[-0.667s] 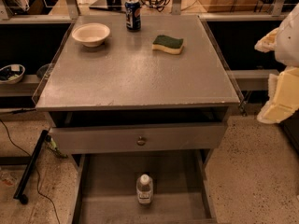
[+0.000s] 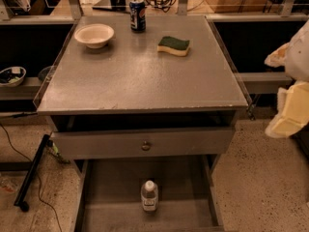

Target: Pick blue plastic bottle from middle drawer and place on counter

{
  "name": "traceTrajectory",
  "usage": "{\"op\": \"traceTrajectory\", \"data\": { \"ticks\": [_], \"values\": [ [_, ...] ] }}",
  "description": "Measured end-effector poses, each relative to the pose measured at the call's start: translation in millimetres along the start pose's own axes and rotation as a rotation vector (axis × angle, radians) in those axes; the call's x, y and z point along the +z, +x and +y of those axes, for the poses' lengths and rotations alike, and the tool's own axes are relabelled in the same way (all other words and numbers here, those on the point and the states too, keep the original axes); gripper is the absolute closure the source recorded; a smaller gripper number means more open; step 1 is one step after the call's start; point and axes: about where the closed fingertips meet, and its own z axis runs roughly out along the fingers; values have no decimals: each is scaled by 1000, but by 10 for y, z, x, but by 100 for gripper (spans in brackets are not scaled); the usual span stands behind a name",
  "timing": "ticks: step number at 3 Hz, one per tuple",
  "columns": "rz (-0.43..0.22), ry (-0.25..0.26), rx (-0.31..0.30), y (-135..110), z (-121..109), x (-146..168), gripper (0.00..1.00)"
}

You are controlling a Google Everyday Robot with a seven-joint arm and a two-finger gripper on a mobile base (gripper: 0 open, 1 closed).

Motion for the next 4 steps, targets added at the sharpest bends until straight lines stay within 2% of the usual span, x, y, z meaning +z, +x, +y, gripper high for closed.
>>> {"op": "traceTrajectory", "data": {
  "ticks": [1, 2, 3, 4],
  "values": [
    [-38, -86, 35, 227, 21, 344, 0],
    [-74, -137, 38, 395, -46, 543, 0],
    [-97, -135, -26, 228, -184, 433, 0],
    [-102, -143, -24, 242, -175, 453, 0]
  ]
}}
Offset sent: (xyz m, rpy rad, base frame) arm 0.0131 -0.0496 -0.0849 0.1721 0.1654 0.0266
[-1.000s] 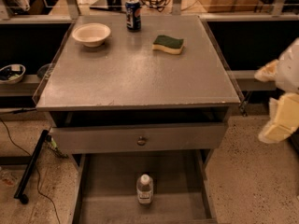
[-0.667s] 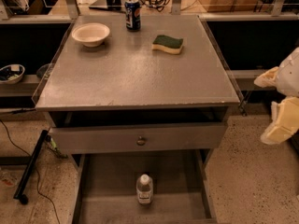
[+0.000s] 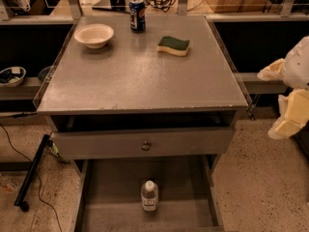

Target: Pick blue plastic bottle from middle drawer and place on counter

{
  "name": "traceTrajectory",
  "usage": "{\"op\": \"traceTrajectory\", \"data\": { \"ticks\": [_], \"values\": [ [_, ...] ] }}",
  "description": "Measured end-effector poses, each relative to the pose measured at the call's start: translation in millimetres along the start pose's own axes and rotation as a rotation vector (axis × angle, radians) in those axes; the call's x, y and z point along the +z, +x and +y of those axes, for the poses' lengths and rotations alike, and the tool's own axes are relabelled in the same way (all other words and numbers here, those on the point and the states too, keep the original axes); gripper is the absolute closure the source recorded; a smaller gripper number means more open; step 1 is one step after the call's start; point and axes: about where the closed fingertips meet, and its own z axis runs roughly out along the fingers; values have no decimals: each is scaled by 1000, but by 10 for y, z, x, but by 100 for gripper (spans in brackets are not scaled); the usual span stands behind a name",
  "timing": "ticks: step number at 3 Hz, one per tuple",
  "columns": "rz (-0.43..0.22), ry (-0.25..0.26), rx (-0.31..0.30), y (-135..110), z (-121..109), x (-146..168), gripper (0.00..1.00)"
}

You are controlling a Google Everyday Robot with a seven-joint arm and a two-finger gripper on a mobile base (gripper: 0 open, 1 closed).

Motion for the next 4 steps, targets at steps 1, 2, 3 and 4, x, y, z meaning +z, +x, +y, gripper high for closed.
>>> {"op": "traceTrajectory", "data": {
  "ticks": [1, 2, 3, 4],
  "values": [
    [-10, -16, 4, 35, 11, 39, 0],
    [-90, -62, 26, 480, 56, 104, 0],
    [-133, -99, 56, 815, 142, 140, 0],
    [-203, -135, 74, 894, 271, 208, 0]
  ]
}}
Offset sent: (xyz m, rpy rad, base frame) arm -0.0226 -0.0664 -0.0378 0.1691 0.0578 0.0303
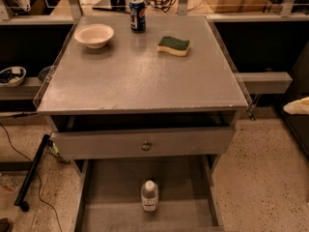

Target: Pick blue plastic bottle from middle drawer and place on counter

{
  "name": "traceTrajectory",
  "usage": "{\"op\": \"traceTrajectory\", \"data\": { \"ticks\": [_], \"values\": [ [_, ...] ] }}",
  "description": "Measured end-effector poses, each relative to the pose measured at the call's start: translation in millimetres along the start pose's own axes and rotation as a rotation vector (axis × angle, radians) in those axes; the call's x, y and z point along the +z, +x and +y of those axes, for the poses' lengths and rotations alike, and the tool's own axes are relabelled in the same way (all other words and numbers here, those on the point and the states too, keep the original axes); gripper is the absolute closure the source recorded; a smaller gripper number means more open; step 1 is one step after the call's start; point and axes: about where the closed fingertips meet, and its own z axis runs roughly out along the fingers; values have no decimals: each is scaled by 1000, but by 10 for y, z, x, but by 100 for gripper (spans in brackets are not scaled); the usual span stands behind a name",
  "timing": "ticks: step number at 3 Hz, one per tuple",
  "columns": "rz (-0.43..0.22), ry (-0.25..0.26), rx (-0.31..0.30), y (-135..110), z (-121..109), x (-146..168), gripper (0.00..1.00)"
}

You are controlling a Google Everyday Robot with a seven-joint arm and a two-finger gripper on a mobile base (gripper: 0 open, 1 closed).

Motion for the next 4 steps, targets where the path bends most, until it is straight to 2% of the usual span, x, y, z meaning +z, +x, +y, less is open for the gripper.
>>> {"op": "traceTrajectory", "data": {
  "ticks": [1, 2, 4],
  "values": [
    [-28, -30, 15, 55, 35, 129, 0],
    [-34, -25, 15, 56, 14, 164, 0],
    [-109, -97, 41, 240, 160, 695, 0]
  ]
}}
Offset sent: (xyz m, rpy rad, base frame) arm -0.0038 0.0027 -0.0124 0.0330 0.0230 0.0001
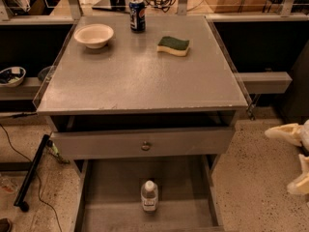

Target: Pick blue plastic bottle from middle drawer and place on counter

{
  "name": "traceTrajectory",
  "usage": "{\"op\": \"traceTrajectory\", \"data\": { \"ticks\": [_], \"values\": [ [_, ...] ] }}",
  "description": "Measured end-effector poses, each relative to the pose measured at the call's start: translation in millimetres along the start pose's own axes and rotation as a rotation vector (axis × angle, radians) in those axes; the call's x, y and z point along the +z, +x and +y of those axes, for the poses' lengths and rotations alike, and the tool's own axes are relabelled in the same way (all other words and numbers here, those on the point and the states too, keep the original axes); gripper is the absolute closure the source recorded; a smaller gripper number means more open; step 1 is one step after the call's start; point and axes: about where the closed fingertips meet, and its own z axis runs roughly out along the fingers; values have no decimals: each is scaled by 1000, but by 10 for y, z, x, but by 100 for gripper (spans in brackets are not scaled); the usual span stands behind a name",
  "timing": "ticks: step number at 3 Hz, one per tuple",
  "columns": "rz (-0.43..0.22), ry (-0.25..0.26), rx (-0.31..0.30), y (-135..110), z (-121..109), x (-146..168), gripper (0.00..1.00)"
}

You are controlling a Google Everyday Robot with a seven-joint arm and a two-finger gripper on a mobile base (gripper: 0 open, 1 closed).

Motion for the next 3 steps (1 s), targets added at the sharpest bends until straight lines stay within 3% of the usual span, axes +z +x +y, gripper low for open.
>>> {"op": "traceTrajectory", "data": {
  "ticks": [1, 3],
  "values": [
    [-22, -51, 11, 105, 51, 292, 0],
    [-44, -43, 3, 169, 9, 473, 0]
  ]
}}
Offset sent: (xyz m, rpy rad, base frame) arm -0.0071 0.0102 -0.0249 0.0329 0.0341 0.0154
